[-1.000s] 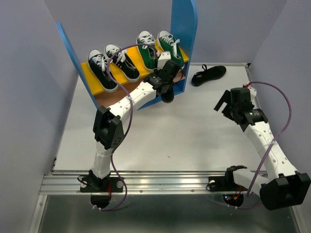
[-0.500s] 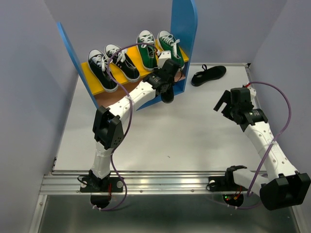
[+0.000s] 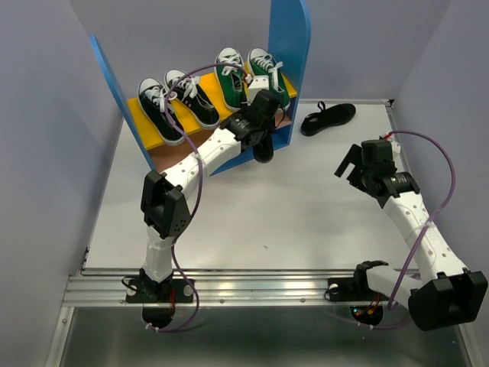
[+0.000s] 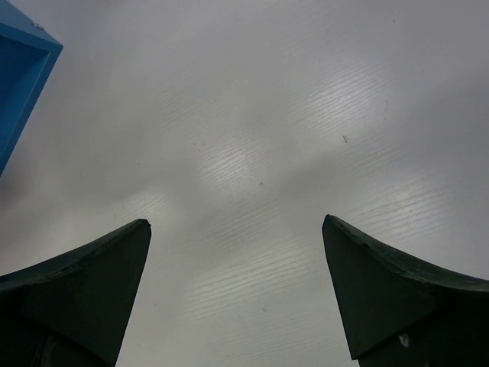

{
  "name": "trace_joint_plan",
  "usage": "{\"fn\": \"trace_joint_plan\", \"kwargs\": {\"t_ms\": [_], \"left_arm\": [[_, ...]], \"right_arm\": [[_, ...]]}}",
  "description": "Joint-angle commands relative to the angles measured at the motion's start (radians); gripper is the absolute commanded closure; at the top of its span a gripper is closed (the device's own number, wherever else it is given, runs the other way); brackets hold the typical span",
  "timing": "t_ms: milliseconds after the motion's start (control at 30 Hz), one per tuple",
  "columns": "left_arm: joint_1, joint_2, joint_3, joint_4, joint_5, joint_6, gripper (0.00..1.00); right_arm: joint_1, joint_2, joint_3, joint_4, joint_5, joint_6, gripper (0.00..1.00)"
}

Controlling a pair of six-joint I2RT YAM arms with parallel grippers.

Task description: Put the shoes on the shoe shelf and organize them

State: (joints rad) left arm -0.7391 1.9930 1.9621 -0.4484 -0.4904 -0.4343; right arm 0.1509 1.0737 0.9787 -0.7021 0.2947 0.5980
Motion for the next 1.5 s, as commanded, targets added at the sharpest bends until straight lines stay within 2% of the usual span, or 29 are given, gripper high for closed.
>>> {"fn": "trace_joint_plan", "kwargs": {"t_ms": [0,433,667,767,867,900,933,1200,1467], "left_arm": [[-0.022,-0.102,-0.017,0.022,-0.020,0.025,0.44],[-0.086,-0.170,-0.107,0.000,-0.027,-0.001,0.44],[-0.167,-0.253,-0.160,-0.016,-0.066,-0.014,0.47],[-0.207,-0.292,-0.201,-0.035,-0.105,-0.032,0.52],[-0.244,-0.321,-0.238,-0.041,-0.123,-0.046,0.70],[-0.249,-0.326,-0.265,-0.042,-0.117,-0.055,0.89],[-0.258,-0.332,-0.282,-0.041,-0.108,-0.057,1.00],[-0.287,-0.312,-0.449,0.008,-0.065,-0.089,1.00],[-0.283,-0.217,-0.439,0.076,-0.111,-0.037,1.00]], "right_arm": [[-0.002,-0.006,-0.003,0.021,-0.009,0.000,0.00],[-0.002,-0.003,-0.008,0.030,-0.020,0.002,0.00],[-0.002,-0.001,-0.012,0.044,-0.035,0.000,0.00],[-0.002,0.006,-0.015,0.053,-0.048,0.002,0.00],[-0.002,0.008,-0.014,0.058,-0.051,0.002,0.00],[-0.002,0.008,-0.015,0.059,-0.054,0.002,0.00],[-0.002,0.006,-0.017,0.061,-0.052,0.002,0.00],[-0.002,-0.006,-0.034,0.061,-0.035,0.002,0.00],[-0.002,-0.003,-0.034,0.059,-0.034,0.002,0.00]]}}
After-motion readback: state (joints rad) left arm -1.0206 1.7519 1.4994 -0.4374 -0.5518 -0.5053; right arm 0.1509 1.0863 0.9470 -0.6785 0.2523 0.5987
